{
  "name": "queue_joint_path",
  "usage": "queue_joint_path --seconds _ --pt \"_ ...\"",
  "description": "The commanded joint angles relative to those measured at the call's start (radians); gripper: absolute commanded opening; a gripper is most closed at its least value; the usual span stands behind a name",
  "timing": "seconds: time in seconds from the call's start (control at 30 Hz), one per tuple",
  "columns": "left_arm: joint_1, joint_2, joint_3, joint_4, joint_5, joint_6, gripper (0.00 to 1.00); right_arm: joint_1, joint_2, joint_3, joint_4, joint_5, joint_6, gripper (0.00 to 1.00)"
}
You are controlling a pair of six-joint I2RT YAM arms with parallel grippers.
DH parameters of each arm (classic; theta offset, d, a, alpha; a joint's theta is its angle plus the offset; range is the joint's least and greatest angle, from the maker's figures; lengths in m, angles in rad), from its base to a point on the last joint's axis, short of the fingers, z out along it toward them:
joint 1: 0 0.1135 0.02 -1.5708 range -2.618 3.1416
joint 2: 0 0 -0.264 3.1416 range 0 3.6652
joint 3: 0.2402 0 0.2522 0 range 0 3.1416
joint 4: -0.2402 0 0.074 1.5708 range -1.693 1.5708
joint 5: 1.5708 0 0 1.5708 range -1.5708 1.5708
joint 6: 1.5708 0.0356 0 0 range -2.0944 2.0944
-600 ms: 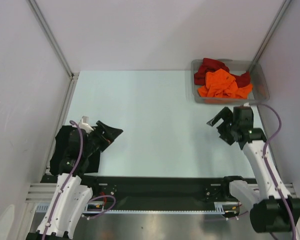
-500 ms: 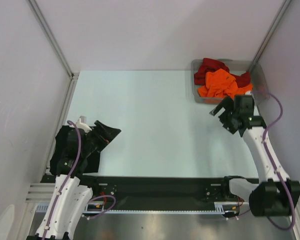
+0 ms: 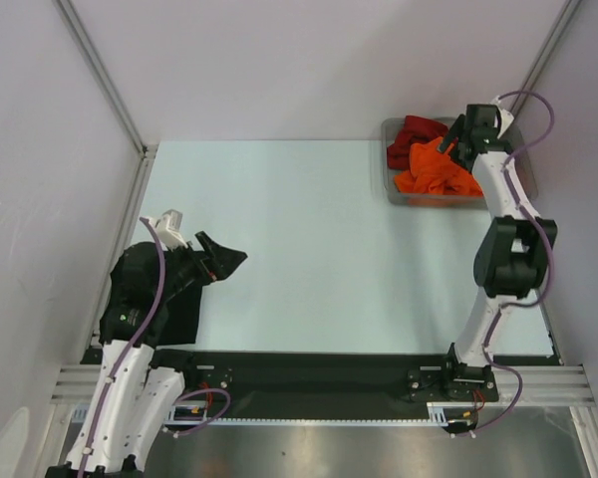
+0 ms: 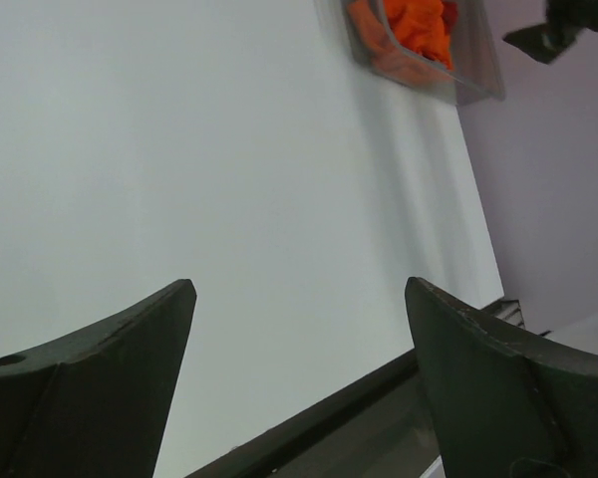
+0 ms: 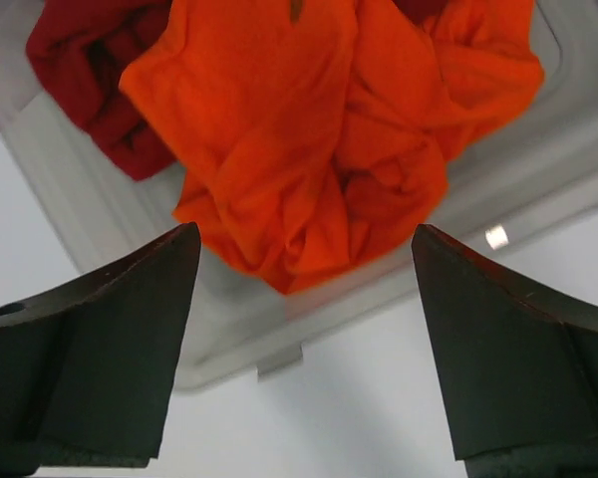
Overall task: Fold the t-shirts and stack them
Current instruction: Grab the tshirt from the pile
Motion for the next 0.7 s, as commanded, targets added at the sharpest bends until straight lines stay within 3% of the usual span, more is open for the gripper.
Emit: queue_joint_path --seconds 0.0,0.13,0.37,0.43,0.53,0.57,0.63,0.67 --pt "0.009 0.024 0.048 0.07 0.1 0.096 0.9 -0.005 0.191 0.179 0.001 0.027 -0.042 0.91" --pt "0.009 0.059 0.087 0.024 0.023 0.156 0.85 -0.003 0.344 0.325 -0.041 -0.004 0.05 0.85" --pt "0.009 0.093 0.148 0.019 -0.015 0.219 0.84 -0.002 0.459 0.348 -0.018 -0.041 0.16 0.77" --pt "0.009 0.088 0.15 0.011 -0.031 0.239 0.82 -0.002 0.478 0.366 -0.001 -0.062 0.165 0.69" --pt "0.0 0.078 0.168 -0.025 -0.072 0.277 0.78 -0.008 0.507 0.47 -0.027 -0.079 0.185 0.31" --pt "-0.001 0.073 0.179 -0.041 -0.098 0.283 0.76 -0.009 0.504 0.506 -0.041 -0.085 0.185 0.11" --pt "-0.006 0.061 0.191 -0.047 -0.109 0.285 0.73 -0.009 0.49 0.623 -0.064 -0.081 0.17 0.01" --pt "-0.006 0.059 0.196 -0.056 -0.111 0.277 0.72 -0.009 0.481 0.667 -0.075 -0.073 0.164 0.0"
